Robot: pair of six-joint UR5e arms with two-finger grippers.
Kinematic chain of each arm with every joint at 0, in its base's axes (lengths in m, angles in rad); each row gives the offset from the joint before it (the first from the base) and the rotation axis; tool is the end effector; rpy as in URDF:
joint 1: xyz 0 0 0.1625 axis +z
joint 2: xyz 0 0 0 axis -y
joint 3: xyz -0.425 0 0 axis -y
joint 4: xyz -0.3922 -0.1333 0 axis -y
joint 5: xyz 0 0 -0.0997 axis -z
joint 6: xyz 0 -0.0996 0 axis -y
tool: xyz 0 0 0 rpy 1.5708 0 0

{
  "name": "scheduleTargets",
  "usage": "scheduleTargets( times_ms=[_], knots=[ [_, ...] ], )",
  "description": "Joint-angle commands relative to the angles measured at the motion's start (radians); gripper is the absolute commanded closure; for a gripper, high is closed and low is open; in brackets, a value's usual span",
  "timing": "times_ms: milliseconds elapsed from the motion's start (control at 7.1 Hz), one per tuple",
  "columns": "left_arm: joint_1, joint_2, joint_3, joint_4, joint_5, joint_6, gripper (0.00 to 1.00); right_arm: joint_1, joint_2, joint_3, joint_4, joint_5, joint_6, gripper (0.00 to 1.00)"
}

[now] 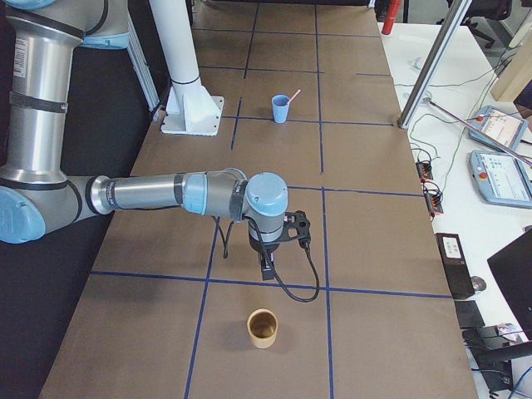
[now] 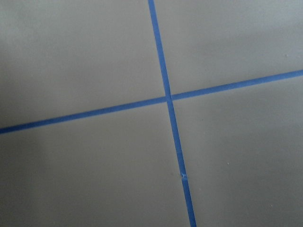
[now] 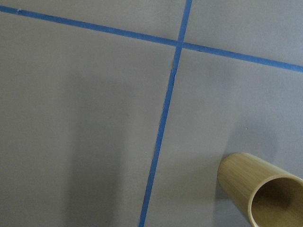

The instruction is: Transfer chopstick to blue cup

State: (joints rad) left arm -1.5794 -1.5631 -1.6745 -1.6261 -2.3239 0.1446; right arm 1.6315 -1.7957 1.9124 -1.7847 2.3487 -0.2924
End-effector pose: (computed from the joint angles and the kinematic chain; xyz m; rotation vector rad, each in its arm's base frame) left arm -0.0695 -0.4961 0.6067 0.2015 0.7394 0.1863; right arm 0.0868 -0.3825 0.6114 0.0458 -0.7825 -0.1819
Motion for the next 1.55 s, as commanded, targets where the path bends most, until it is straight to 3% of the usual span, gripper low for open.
scheduleTargets(
  times_ms=[0, 423, 704, 1408],
  knots=[
    [0.001, -0.011, 0.01, -0.012, 0.0, -0.007, 0.0, 0.002, -0.03, 0.007, -0.002, -0.02, -0.016, 0.0],
    [-0.001, 0.004, 0.013, 0.027, 0.0, -0.005, 0.0, -0.008, -0.062, 0.004, 0.013, -0.02, -0.005, 0.0],
    [0.001, -0.032, -0.031, 0.312, 0.011, 0.004, 0.0, -0.015, -0.057, 0.002, 0.013, -0.02, -0.007, 0.0],
    [0.005, -0.035, -0.054, 0.308, 0.0, 0.075, 0.0, -0.047, -0.014, -0.026, 0.013, -0.049, 0.001, 0.0]
  ],
)
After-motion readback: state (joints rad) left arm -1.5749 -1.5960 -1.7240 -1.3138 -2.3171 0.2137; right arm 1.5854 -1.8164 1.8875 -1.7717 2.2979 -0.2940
